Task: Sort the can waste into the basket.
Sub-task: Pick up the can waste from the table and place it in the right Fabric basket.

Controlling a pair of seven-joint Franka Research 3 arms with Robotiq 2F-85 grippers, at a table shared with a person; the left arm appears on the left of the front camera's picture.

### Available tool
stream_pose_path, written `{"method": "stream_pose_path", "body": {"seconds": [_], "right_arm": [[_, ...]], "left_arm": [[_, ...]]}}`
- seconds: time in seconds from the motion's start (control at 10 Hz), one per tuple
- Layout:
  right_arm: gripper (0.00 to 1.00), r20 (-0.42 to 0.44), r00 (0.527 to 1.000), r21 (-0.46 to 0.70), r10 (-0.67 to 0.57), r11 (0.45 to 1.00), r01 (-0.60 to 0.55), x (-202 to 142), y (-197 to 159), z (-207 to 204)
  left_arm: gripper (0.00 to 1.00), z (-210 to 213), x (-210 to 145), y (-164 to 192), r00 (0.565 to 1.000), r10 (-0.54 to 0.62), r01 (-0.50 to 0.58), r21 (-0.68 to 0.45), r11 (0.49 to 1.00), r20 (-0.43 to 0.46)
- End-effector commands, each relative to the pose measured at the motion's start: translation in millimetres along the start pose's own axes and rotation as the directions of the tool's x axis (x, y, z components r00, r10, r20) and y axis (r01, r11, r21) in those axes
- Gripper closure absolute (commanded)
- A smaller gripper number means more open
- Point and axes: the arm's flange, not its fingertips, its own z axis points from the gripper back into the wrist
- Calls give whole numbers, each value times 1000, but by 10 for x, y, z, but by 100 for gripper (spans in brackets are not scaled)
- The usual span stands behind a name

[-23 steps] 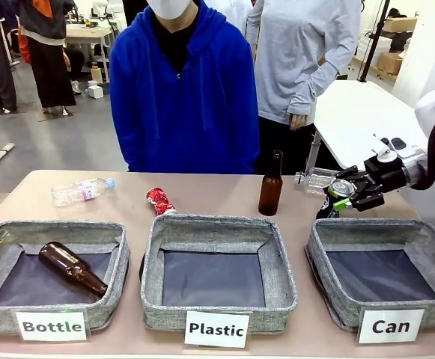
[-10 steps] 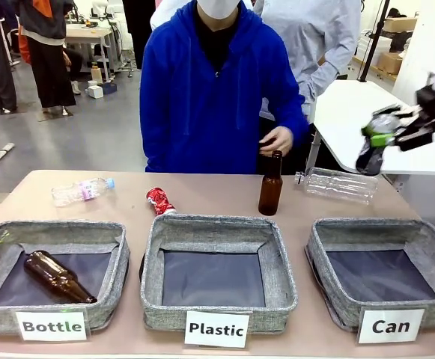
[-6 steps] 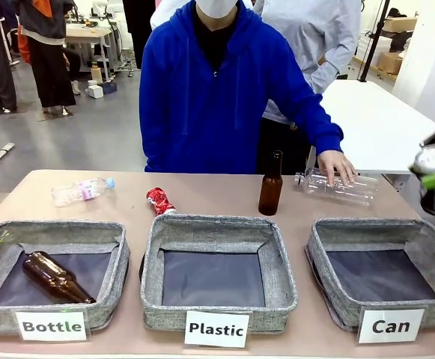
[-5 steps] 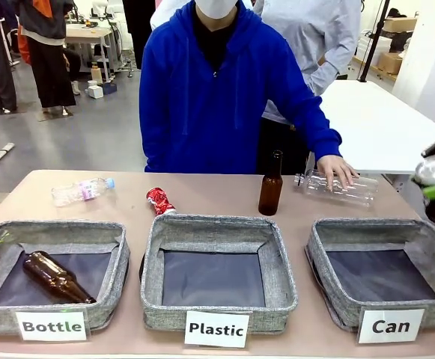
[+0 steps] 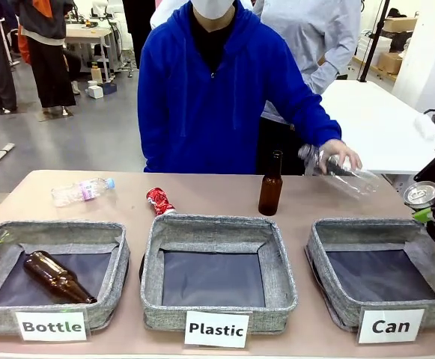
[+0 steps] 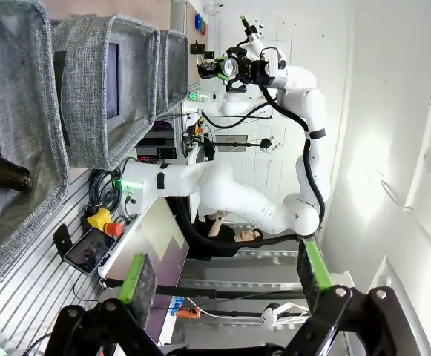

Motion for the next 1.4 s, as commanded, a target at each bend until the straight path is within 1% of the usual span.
{"method": "stream_pose_path", "body": {"seconds": [0.0, 0.3, 0.5, 0.6, 0.7, 0.8, 0.9, 1.0, 1.1, 1.2, 1.3], "right_arm": [[0, -23, 999, 11, -23, 1000, 23, 15, -97, 37], [0, -31, 998, 16, -46, 999, 47, -2, -150, 34], [0, -21, 997, 31, -69, 997, 69, -4, -183, 32], [0, 4, 998, 87, -61, 994, 60, -29, -233, 58], [0, 58, 993, 97, -103, 990, 97, -80, -310, 111], [0, 104, 986, 132, -130, 984, 116, -135, -347, 147], [0, 252, 945, 197, -208, 967, 161, -137, -409, 163], [0, 364, 862, 259, -351, 928, 269, -147, -509, 148], [0, 530, 707, 256, -468, 883, 393, -143, -650, 124], [0, 552, 574, 430, -606, 796, 427, -140, -725, 54], [0, 480, 481, 626, -734, 670, 398, -145, -773, 1]], "left_arm": [[0, 11, -21, -22, 1000, 10, -10, -8, 1000, 1], [0, 11, -21, -22, 1000, 10, -10, -8, 1000, 1], [0, 11, -21, -22, 1000, 10, -10, -8, 1000, 1], [0, 11, -21, -22, 1000, 10, -10, -8, 1000, 1], [0, 11, -21, -22, 1000, 10, -10, -8, 1000, 1], [0, 11, -21, -22, 1000, 10, -10, -8, 1000, 1], [0, 11, -21, -22, 1000, 10, -10, -8, 1000, 1], [0, 11, -21, -22, 1000, 10, -10, -8, 1000, 1], [0, 11, -21, -22, 1000, 10, -10, -8, 1000, 1], [0, 11, -21, -22, 1000, 10, -10, -8, 1000, 1], [0, 11, -21, -22, 1000, 10, -10, -8, 1000, 1]]}}
